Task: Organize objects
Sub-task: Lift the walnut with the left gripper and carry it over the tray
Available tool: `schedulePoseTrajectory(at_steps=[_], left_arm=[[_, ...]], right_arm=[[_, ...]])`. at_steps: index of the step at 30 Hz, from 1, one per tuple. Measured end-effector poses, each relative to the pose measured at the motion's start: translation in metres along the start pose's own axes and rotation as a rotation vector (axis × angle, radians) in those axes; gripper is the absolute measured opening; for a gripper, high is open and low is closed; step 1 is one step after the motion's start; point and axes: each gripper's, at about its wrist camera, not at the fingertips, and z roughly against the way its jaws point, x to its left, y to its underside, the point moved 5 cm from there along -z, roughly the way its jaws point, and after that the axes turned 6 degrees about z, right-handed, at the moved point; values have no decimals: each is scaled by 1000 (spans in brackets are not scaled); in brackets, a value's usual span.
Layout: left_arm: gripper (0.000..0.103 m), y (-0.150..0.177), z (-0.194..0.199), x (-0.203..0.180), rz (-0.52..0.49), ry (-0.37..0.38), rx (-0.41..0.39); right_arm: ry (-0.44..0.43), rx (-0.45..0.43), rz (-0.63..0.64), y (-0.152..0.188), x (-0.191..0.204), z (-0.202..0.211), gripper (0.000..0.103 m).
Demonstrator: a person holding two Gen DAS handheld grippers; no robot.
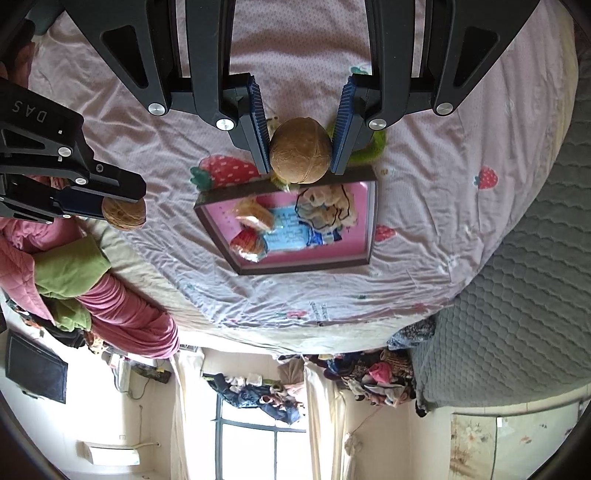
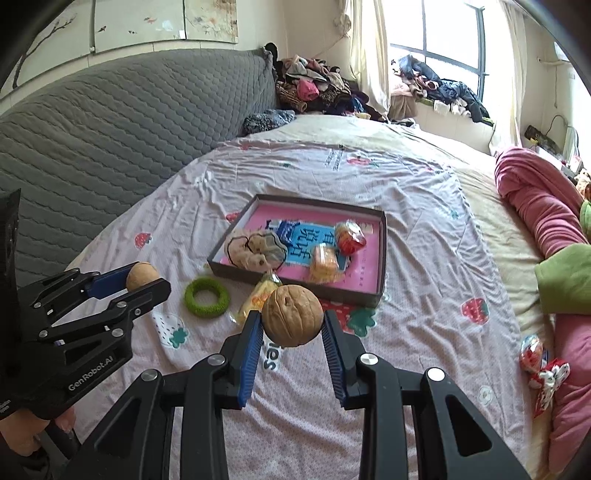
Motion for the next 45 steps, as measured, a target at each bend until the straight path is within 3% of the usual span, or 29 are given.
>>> schedulePoseTrajectory(at_steps=[12,27,45], left_arm=[[34,-37,-16,-3,-2,-5,-28],[34,-77,-70,-7,-5,2,-30],[34,-77,-146,-15,-10,-3,19]], right_arm=[[11,-41,-9,-29,-12,-4,34],[21,-41,-16,-56,-35,-43,33],[22,-9,-47,-55,-68,-101,33]])
